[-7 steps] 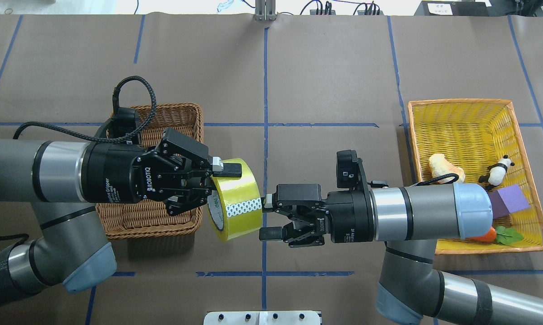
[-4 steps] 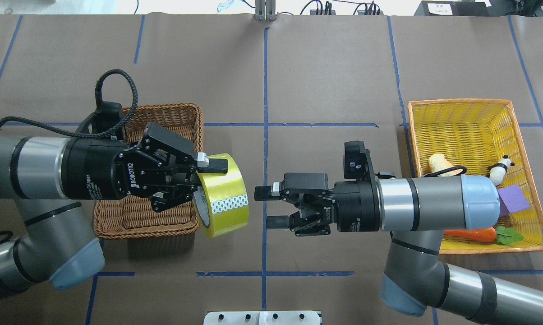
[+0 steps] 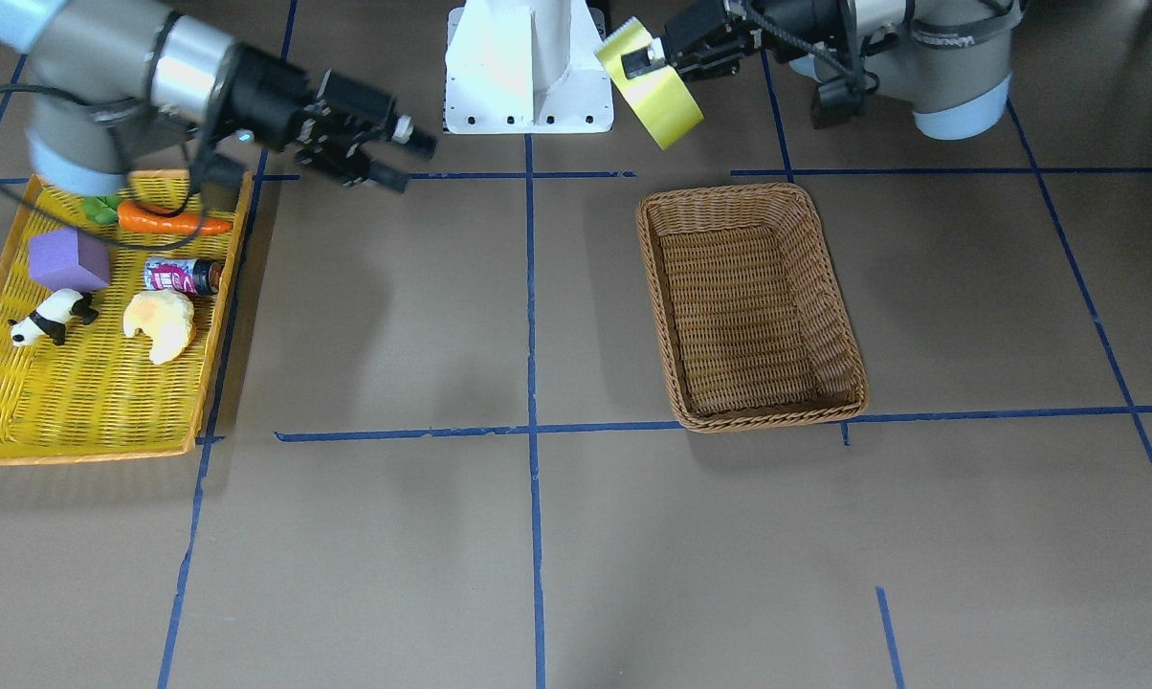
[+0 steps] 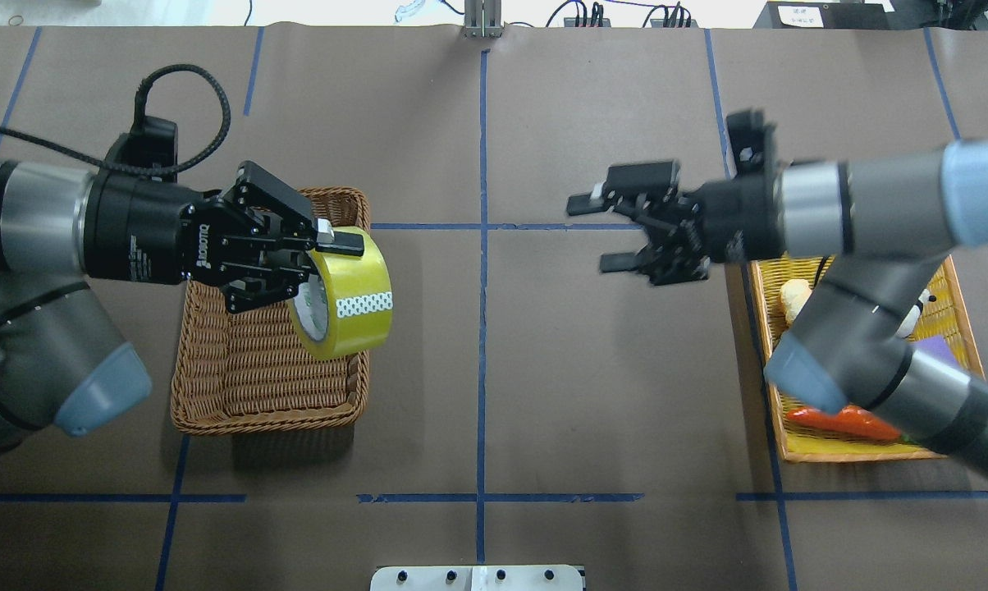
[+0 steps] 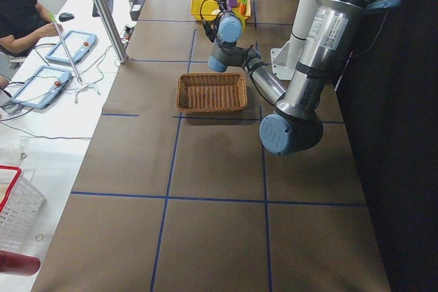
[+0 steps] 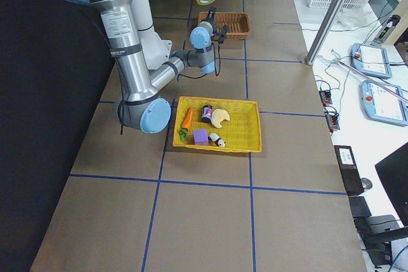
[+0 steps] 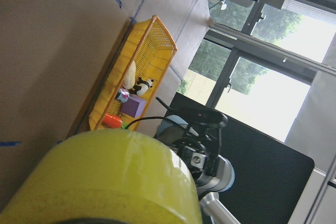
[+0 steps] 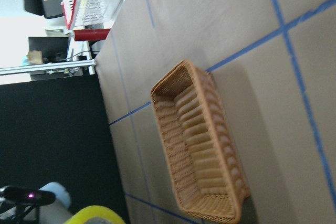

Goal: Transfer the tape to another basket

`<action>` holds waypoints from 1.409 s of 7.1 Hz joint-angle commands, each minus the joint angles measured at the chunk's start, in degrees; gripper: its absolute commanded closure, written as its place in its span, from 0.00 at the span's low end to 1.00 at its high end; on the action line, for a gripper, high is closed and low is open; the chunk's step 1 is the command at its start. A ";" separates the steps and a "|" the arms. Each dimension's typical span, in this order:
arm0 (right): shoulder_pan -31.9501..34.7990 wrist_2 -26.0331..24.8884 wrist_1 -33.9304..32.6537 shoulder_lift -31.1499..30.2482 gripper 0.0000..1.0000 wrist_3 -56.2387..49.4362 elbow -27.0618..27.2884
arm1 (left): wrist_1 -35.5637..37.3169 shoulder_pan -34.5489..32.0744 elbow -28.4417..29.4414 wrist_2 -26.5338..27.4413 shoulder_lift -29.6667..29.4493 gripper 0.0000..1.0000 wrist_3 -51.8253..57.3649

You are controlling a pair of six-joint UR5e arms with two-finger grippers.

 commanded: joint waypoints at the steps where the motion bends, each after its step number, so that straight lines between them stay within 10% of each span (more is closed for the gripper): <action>1: 8.62 7.26 -14.89 -1.88 0.00 -14.40 -0.02 | 13.81 -2.09 0.00 -4.31 -0.07 1.00 12.47; 10: 29.98 2.70 -73.42 -7.52 0.00 -107.27 -0.55 | 66.68 2.56 -0.53 3.67 -0.33 1.00 54.24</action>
